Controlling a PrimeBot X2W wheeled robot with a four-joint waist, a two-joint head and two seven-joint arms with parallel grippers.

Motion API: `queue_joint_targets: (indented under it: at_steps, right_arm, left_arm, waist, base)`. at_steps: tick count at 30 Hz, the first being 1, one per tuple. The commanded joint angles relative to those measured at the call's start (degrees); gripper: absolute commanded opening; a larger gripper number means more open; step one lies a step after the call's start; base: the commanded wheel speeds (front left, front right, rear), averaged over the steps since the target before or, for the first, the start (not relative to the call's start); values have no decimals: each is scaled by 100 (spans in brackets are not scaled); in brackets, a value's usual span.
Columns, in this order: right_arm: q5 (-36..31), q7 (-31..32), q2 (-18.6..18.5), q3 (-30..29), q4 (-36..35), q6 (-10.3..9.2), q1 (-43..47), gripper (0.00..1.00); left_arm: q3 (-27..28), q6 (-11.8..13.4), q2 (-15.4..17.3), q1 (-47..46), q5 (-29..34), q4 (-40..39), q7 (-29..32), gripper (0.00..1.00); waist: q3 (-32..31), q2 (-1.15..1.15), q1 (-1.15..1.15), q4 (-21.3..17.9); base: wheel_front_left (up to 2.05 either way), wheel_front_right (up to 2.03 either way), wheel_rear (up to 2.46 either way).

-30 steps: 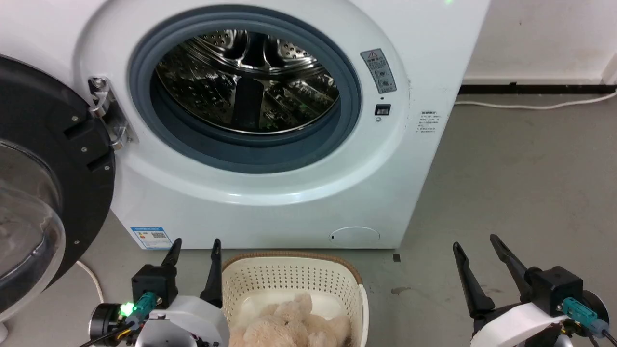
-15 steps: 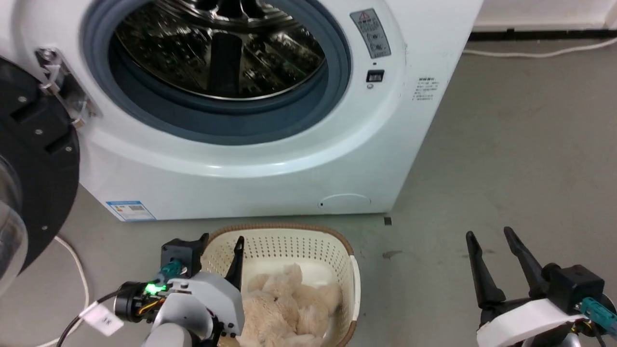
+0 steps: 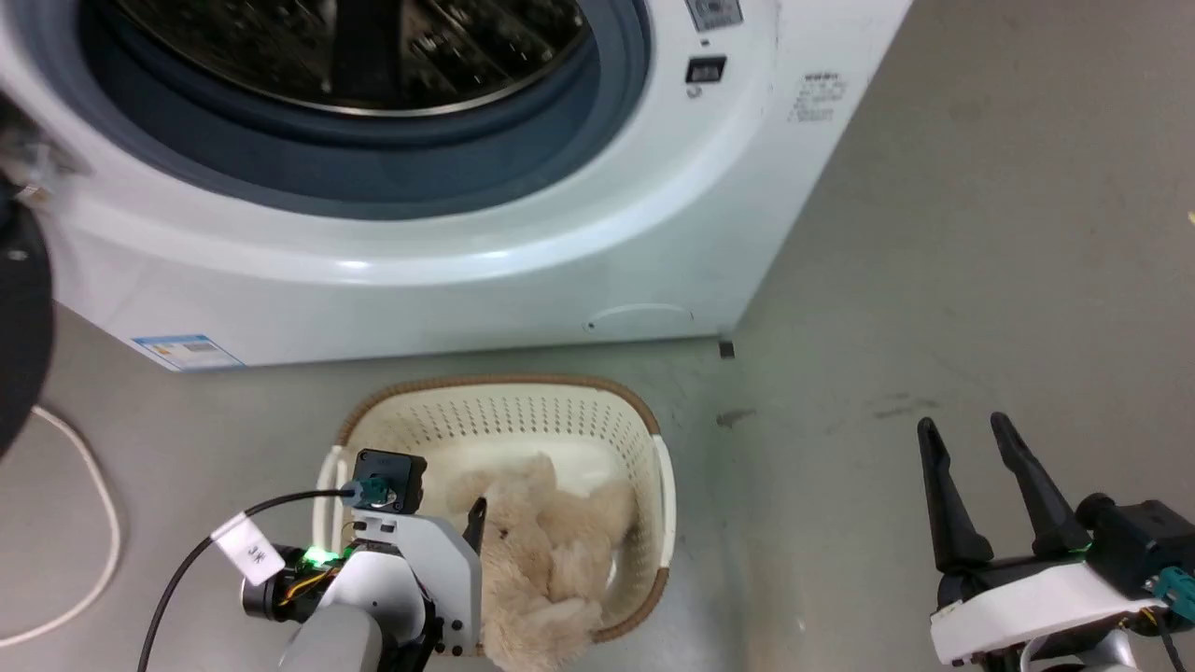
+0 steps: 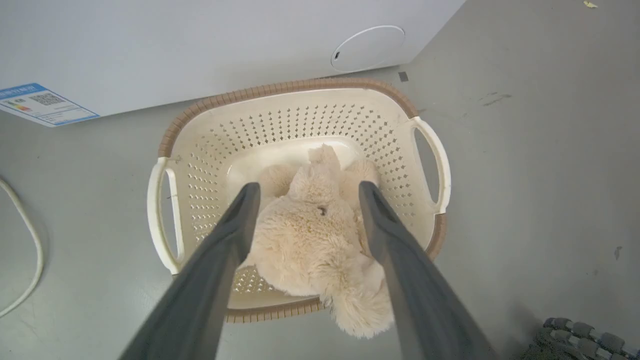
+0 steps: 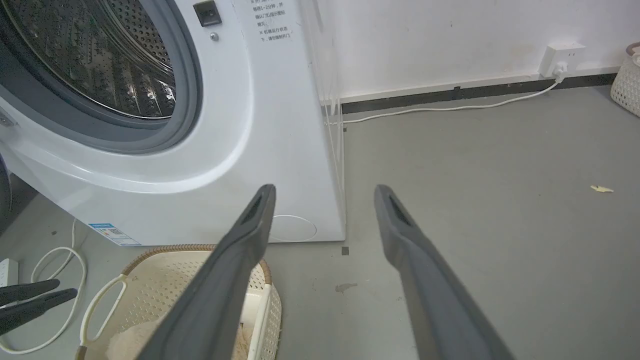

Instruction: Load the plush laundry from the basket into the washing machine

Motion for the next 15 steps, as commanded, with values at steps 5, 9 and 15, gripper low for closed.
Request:
queue_joint_targets:
  at_steps: [5, 9, 15]
  right_arm:
    - [223, -120, -1, 9, -92, -2, -157, 100]
    - [407, -192, -1, 17, -151, -2, -173, 100]
    - [587, -264, -1, 32, -199, -2, -226, 100]
  left_arm:
    - [-152, 125, 167, -231, -132, 238, 510, 100]
    - [-249, 325, 281, -299, -271, 307, 1072, 100]
    - [-393, 489, 471, -309, -329, 219, 1452, 100]
  waist:
    - [394, 0, -1, -176]
    - [740, 0, -1, -304]
    - [1055, 0, -1, -429]
  base:
    - [0, 0, 0]
    - [0, 0, 0]
    - [0, 0, 0]
